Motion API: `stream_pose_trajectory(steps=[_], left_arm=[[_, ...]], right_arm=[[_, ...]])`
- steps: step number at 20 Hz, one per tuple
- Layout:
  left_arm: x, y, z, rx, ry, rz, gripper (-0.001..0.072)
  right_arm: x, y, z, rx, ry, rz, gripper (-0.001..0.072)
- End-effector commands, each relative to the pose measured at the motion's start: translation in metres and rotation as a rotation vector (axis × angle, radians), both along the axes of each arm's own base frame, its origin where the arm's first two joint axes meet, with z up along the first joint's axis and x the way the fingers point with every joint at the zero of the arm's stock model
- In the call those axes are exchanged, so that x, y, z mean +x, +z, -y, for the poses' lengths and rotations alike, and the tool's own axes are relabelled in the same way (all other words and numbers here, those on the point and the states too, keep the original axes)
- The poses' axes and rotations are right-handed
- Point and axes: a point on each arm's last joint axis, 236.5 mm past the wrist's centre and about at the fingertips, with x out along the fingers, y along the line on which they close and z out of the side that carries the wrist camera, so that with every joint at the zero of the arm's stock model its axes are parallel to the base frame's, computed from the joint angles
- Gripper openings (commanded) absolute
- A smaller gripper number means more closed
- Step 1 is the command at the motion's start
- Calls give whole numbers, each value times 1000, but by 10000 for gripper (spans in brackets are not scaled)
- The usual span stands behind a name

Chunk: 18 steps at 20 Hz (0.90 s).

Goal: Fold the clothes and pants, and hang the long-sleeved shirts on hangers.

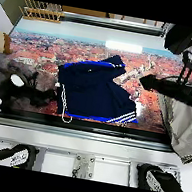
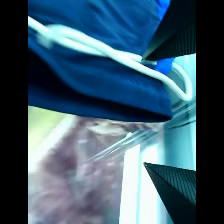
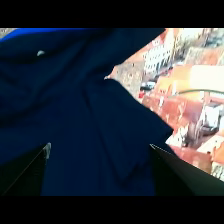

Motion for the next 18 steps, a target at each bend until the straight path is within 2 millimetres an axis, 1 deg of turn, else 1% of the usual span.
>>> stream_pose_trajectory(steps=[1,4,8,9,10,11,12,13,14,16,17,18], left_arm=[[-14,-18,19,-80,25,5,668],[-8,-22,30,-117,-2,-12,668],[-3,-22,57,-109,-109,-4,666],[-2,-21,63,-107,-132,0,470],[-1,-19,67,-109,-146,7,146],[1,-16,69,-112,-153,12,16],[3,-11,70,-118,-163,17,17],[6,-6,71,-122,-171,24,16],[7,-1,72,-126,-177,33,16],[8,5,72,-125,-179,53,16],[7,7,72,-124,-179,59,16],[5,8,71,-122,-179,61,16]], right_arm=[[-18,-5,-7,42,6,-18,678],[-18,-2,-11,72,7,-18,678],[-18,-2,-11,71,7,-19,678],[-19,-3,-11,70,8,-22,678],[-20,-5,-10,67,10,-33,678],[-24,-8,-7,66,11,-53,678],[-29,-16,1,52,6,-87,678],[-36,-28,12,41,-20,-145,677],[-46,-48,28,29,-74,-230,678],[-75,-99,67,24,-258,-439,678],[-95,-127,86,42,-382,-554,678],[-112,-151,98,71,-477,-637,678]])
